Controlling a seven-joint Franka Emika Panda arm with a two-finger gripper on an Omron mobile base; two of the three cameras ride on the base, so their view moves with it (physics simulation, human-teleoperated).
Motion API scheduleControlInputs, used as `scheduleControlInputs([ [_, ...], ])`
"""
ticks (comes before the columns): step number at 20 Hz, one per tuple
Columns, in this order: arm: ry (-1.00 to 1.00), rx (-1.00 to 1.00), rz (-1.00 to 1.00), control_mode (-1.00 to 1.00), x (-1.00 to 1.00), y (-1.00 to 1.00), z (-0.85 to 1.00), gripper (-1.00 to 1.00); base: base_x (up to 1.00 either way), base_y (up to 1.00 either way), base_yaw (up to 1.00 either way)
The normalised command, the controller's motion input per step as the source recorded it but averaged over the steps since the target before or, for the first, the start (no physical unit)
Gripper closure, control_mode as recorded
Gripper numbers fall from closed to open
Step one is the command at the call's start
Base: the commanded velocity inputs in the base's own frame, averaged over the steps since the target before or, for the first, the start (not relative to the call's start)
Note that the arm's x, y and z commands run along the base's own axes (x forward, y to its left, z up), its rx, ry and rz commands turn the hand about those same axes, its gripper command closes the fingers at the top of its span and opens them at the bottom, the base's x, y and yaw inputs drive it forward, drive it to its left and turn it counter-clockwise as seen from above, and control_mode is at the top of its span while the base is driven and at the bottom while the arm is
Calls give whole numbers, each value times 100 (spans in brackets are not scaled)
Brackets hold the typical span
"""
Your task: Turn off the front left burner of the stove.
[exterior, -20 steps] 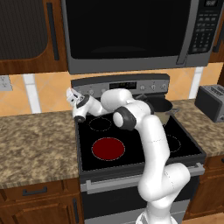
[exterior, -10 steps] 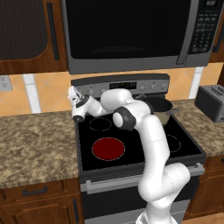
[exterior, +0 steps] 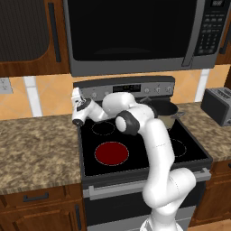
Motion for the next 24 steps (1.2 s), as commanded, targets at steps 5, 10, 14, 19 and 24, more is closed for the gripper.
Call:
scheduleControlInputs([
  [5, -1, 33, 0, -100, 1, -8, 7, 100, 0, 0, 0],
  [10, -4, 37, 0, -100, 0, -9, 4, 100, 0, 0, 0],
  [14, -7, 35, 0, -100, 0, -2, 11, 100, 0, 0, 0],
  [19, -7, 34, 0, -100, 0, -4, 16, 100, 0, 0, 0],
  [24, -10, 32, 0, -100, 0, -1, 18, 100, 0, 0, 0],
])
